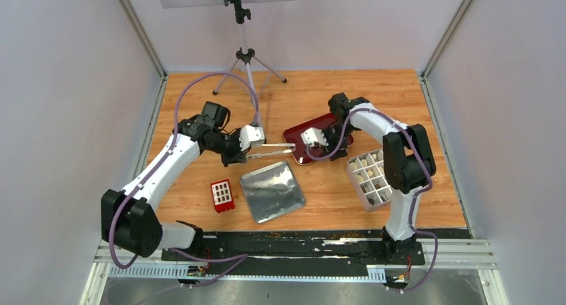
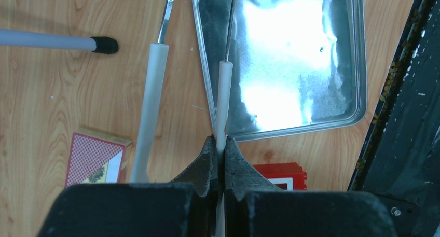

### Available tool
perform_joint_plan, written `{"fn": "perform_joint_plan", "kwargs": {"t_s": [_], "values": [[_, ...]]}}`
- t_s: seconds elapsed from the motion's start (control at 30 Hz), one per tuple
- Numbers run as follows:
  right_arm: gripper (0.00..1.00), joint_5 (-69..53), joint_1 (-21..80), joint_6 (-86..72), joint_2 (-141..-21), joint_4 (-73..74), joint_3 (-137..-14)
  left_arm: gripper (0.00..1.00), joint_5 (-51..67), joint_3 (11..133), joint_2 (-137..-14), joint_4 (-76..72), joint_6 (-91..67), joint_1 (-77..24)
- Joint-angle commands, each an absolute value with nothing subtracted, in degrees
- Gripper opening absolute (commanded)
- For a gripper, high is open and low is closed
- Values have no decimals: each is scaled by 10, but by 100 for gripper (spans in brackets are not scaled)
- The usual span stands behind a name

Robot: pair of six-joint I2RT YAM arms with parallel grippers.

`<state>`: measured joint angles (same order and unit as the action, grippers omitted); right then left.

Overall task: Pack the chocolate
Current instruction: Adjust the plate at the center of the board, then adjust the clamp.

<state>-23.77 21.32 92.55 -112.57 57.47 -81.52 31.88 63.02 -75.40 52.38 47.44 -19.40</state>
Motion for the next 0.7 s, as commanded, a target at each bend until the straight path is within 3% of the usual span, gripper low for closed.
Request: {"fn": "perform_joint_plan", "kwargs": {"t_s": [0.0,0.2,0.37,0.53,0.67], "values": [[64,-380,180,808,-1044,630,-911,0,390,642,-754,458,408,-191],[71,-572,153,554,-992,627,-981,0,476,618,-765,230,210,-195],[71,-597,152,423,-932,499,-964,0,468,666,-829,253,247,-214],[85,-580,155,423,-889,450,-936,0,488,695,-868,264,259,-239],[82,-513,205,587,-917,586,-977,0,480,718,-888,291,301,-264]]}}
